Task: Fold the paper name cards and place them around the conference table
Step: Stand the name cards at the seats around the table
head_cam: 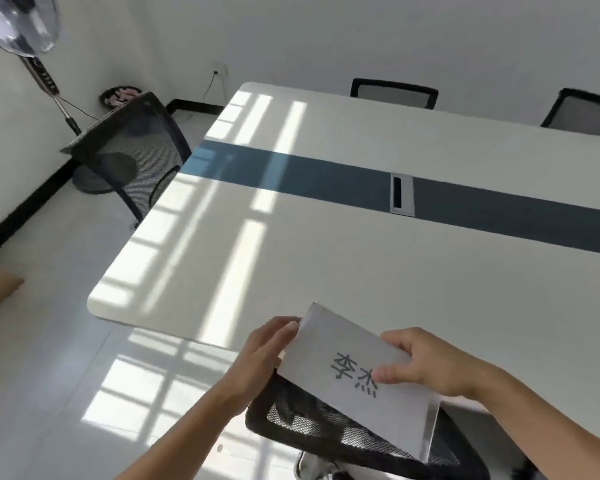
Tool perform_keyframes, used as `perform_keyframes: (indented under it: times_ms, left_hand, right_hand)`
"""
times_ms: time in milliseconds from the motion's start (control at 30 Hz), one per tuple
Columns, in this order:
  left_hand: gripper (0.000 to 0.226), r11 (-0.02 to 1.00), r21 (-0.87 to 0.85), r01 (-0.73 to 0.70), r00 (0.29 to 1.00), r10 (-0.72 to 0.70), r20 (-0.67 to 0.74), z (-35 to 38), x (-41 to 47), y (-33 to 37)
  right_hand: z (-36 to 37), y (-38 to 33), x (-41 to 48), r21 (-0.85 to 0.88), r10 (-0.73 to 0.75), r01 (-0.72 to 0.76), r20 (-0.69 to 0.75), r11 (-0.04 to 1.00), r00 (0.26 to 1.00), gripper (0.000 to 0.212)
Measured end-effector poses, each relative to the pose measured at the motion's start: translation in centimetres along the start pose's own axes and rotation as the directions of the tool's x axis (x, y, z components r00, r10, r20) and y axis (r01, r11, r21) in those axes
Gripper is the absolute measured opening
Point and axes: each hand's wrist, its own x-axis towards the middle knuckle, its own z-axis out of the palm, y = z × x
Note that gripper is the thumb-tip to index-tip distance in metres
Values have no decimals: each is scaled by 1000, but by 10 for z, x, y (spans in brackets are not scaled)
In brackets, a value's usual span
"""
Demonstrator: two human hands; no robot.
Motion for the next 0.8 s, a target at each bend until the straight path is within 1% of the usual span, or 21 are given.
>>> perform_keyframes:
  times_ms: [67,133,200,267,367,433,467,533,600,633,667,700,733,767,800]
  left_hand:
    - [37,994,110,29,997,-20,-78,-6,44,-10]
    - [35,971,215,104,977,-60,-204,-13,83,-21]
    - [31,914,376,153,959,-45,-281,-18,121,-29]
    - [33,793,578,191,948,5,-320,-19,160,-41]
    - [43,584,773,246,938,58,-342,-15,205,-66]
    - [51,425,869,253,953,48,-301,-8,225,-83]
    - [55,368,895,251,960,25,-280,-4,232,-92]
    - [61,346,907,239,966,14,-260,-4,232,-101]
    - [69,314,922,226,965,57,-256,-6,225,-110]
    - [73,302,929,215,960,109,-257,-5,217,-115]
    - [75,267,943,200,958,149,-245,-6,210,-116]
    - [77,279,937,210,966,87,-243,4,238,-137]
    - [77,286,923,256,964,-5,-266,15,261,-153]
    - [77,255,935,248,963,41,-266,16,255,-153]
    - [77,237,940,246,963,48,-265,18,249,-152]
  right_hand:
    - [-27,11,15,-15,28,-29,-97,999,995,24]
    - [-60,23,33,-55,44,-56,-208,997,977,23]
    - [-95,35,58,-151,57,-114,-341,982,938,24]
    - [-128,43,89,-275,63,-215,-471,937,880,26]
    - [-175,55,139,-361,26,-314,-619,878,785,39]
    - [-200,64,173,-398,9,-343,-642,851,767,43]
    - [-211,65,189,-410,8,-356,-647,840,763,43]
    - [-228,61,203,-434,-38,-352,-672,829,740,41]
    - [-247,54,207,-439,-81,-350,-711,828,699,41]
    - [-249,58,209,-442,-96,-349,-721,826,686,40]
    - [-247,56,209,-448,-92,-347,-710,824,698,40]
    - [-270,74,246,-467,-56,-365,-673,805,737,40]
    - [-292,90,278,-464,-12,-389,-655,796,756,41]
    - [-290,91,276,-475,-9,-380,-634,794,773,43]
    - [-291,93,275,-471,-7,-370,-625,801,781,46]
